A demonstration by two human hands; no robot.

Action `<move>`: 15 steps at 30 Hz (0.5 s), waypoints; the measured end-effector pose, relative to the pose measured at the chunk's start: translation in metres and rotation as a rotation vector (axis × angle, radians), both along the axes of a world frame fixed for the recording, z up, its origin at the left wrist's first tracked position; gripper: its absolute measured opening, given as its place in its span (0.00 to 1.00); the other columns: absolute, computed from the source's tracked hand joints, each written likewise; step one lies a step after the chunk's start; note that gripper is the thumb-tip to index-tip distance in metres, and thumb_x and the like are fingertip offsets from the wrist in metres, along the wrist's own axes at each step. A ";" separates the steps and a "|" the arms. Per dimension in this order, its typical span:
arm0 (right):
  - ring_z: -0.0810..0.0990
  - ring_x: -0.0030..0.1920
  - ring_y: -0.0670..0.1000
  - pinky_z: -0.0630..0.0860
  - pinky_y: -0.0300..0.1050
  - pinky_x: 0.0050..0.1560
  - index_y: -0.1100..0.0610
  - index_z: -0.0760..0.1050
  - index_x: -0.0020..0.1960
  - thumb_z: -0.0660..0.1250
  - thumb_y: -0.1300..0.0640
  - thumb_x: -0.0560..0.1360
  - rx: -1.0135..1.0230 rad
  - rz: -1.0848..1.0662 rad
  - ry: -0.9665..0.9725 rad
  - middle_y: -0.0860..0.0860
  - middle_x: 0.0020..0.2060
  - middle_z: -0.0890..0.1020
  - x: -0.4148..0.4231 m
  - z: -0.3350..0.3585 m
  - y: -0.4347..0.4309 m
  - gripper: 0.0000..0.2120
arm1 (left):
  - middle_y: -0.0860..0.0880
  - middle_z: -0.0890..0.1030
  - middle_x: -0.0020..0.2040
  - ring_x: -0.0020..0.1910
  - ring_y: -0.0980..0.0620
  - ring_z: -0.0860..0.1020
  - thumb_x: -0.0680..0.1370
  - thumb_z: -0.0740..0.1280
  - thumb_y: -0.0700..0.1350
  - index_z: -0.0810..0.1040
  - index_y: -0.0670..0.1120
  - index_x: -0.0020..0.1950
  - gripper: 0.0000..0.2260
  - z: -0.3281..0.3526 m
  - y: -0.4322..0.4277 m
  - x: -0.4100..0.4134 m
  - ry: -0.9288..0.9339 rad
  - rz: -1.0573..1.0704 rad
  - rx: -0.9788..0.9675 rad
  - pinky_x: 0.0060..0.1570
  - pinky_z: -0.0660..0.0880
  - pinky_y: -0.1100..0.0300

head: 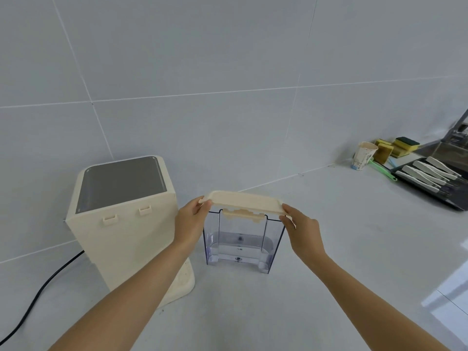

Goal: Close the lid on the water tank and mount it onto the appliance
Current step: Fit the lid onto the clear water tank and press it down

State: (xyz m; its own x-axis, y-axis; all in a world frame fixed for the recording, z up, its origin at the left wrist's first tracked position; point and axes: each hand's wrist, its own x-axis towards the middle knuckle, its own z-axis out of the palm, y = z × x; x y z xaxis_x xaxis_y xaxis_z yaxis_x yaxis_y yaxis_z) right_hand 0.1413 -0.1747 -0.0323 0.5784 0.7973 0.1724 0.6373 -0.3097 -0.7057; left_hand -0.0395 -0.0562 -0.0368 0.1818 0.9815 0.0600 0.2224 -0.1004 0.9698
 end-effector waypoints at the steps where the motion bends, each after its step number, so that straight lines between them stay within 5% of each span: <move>1: 0.70 0.32 0.58 0.67 0.47 0.38 0.59 0.70 0.66 0.58 0.58 0.78 -0.009 0.015 -0.024 0.61 0.36 0.78 -0.001 -0.002 -0.001 0.18 | 0.57 0.76 0.39 0.47 0.51 0.73 0.77 0.62 0.46 0.78 0.44 0.56 0.11 -0.002 -0.001 0.000 0.000 0.004 -0.007 0.42 0.68 0.63; 5: 0.64 0.27 0.51 0.61 0.46 0.32 0.58 0.69 0.66 0.56 0.58 0.78 -0.004 0.055 -0.114 0.51 0.26 0.68 -0.003 -0.009 -0.005 0.17 | 0.48 0.77 0.44 0.46 0.50 0.72 0.78 0.59 0.46 0.77 0.43 0.55 0.12 -0.006 -0.007 0.002 0.002 0.034 -0.034 0.45 0.66 0.59; 8: 0.62 0.25 0.45 0.60 0.39 0.28 0.57 0.69 0.65 0.56 0.57 0.78 0.012 0.088 -0.151 0.46 0.24 0.64 -0.003 -0.015 -0.006 0.16 | 0.49 0.73 0.37 0.40 0.49 0.70 0.78 0.57 0.46 0.77 0.43 0.54 0.12 -0.010 -0.009 0.003 0.017 0.045 -0.054 0.39 0.67 0.58; 12: 0.63 0.25 0.46 0.60 0.40 0.28 0.57 0.68 0.66 0.54 0.55 0.79 0.016 0.111 -0.137 0.47 0.24 0.65 -0.004 -0.014 -0.006 0.17 | 0.50 0.69 0.32 0.37 0.48 0.67 0.79 0.57 0.47 0.77 0.44 0.43 0.12 -0.010 -0.007 0.002 0.042 0.020 -0.113 0.36 0.65 0.60; 14: 0.67 0.28 0.49 0.63 0.42 0.32 0.58 0.71 0.65 0.54 0.54 0.79 0.063 0.103 0.008 0.52 0.27 0.71 -0.004 -0.007 -0.005 0.18 | 0.46 0.69 0.33 0.40 0.44 0.68 0.79 0.56 0.49 0.73 0.44 0.35 0.15 -0.008 -0.007 0.000 0.049 0.007 -0.189 0.38 0.66 0.58; 15: 0.72 0.34 0.51 0.67 0.43 0.38 0.59 0.72 0.64 0.54 0.54 0.79 0.100 0.078 0.127 0.56 0.33 0.77 -0.002 -0.003 -0.003 0.18 | 0.41 0.73 0.38 0.44 0.41 0.70 0.79 0.55 0.50 0.75 0.42 0.40 0.16 -0.008 -0.006 0.000 0.045 0.002 -0.244 0.44 0.69 0.56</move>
State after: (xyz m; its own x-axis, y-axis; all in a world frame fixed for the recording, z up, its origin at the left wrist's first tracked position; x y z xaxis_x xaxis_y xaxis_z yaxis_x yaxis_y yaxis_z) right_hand 0.1393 -0.1778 -0.0352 0.5378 0.8230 0.1829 0.5604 -0.1869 -0.8068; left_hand -0.0393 -0.0627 -0.0453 0.1766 0.9663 -0.1871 0.2656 0.1362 0.9544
